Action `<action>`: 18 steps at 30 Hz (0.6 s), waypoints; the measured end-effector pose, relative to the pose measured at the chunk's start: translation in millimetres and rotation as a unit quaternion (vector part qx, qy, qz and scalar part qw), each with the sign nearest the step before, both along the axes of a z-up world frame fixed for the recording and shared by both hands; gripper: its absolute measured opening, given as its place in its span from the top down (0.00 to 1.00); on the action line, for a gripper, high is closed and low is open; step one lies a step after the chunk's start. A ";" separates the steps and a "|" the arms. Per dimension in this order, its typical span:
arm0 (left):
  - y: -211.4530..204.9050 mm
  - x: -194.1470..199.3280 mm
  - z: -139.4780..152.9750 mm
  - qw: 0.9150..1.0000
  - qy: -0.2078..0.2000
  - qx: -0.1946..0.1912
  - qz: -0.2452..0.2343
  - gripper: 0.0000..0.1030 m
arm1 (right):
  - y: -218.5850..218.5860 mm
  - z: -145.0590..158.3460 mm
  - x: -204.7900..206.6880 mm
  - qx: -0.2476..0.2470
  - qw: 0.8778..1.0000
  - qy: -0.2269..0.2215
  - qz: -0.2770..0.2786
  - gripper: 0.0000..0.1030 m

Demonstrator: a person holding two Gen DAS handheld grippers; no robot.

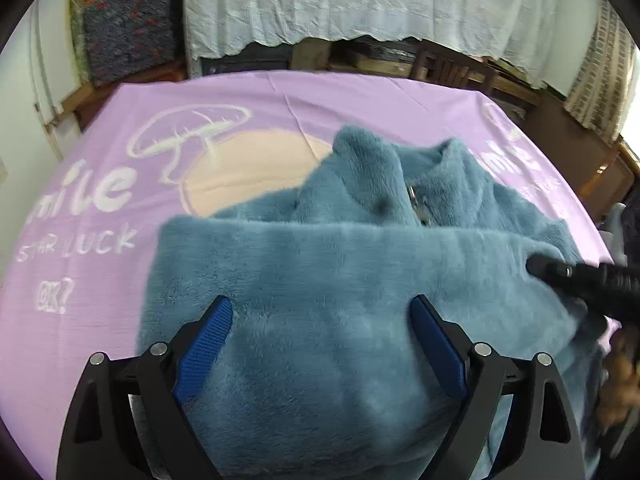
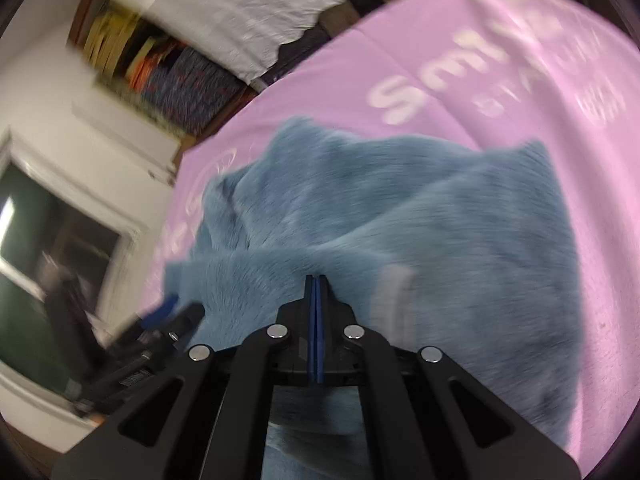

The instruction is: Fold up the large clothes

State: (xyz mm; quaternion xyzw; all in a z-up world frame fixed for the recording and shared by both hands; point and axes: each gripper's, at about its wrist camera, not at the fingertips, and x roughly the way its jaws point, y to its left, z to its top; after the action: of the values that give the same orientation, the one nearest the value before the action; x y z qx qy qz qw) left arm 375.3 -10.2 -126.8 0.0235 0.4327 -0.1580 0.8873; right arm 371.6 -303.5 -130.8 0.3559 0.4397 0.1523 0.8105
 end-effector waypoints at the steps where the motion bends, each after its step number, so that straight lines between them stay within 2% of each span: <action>1: 1.8 -1.8 1.7 1.000 -0.003 0.001 -0.002 0.11 | -6.4 -3.0 -1.1 0.016 1.000 0.006 -0.005 1.00; 3: 8.3 -3.6 2.9 1.000 -0.012 0.018 0.012 0.09 | -18.3 -4.0 -7.4 0.027 0.999 0.009 -0.021 1.00; 5: 21.9 -0.9 2.1 1.000 0.002 -0.002 0.023 0.08 | -27.3 -2.8 -12.4 0.015 0.999 0.009 -0.038 1.00; 7: 35.3 2.9 3.0 0.999 0.012 -0.024 0.035 0.08 | -35.7 -6.2 -13.7 0.033 0.999 0.012 -0.042 1.00; 10: 50.0 1.6 5.0 0.997 0.012 -0.021 0.067 0.08 | -42.4 -9.0 -16.4 0.053 0.997 0.016 -0.047 1.00; 12: 64.7 2.8 6.8 0.994 0.010 -0.001 0.113 0.09 | -46.3 -3.2 -19.6 0.040 0.997 0.014 -0.063 1.00; 15: 91.9 -3.7 18.3 0.987 0.004 -0.028 0.161 0.11 | -57.3 23.3 -40.1 -0.077 0.987 -0.013 -0.141 0.92; 16: 97.0 -8.7 24.1 0.986 -0.004 -0.042 0.163 0.11 | -56.6 29.3 -44.5 -0.074 0.987 -0.027 -0.142 0.92; 18: 94.7 -22.2 37.3 0.987 -0.020 -0.067 0.143 0.11 | -53.9 38.6 -52.5 -0.033 0.991 -0.055 -0.119 0.92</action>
State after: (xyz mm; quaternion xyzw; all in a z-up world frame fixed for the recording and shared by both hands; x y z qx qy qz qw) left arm 353.1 84.5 -89.6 -0.0955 0.4018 -0.0576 0.9089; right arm 319.1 -357.4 -92.3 0.3696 0.3539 0.0593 0.8571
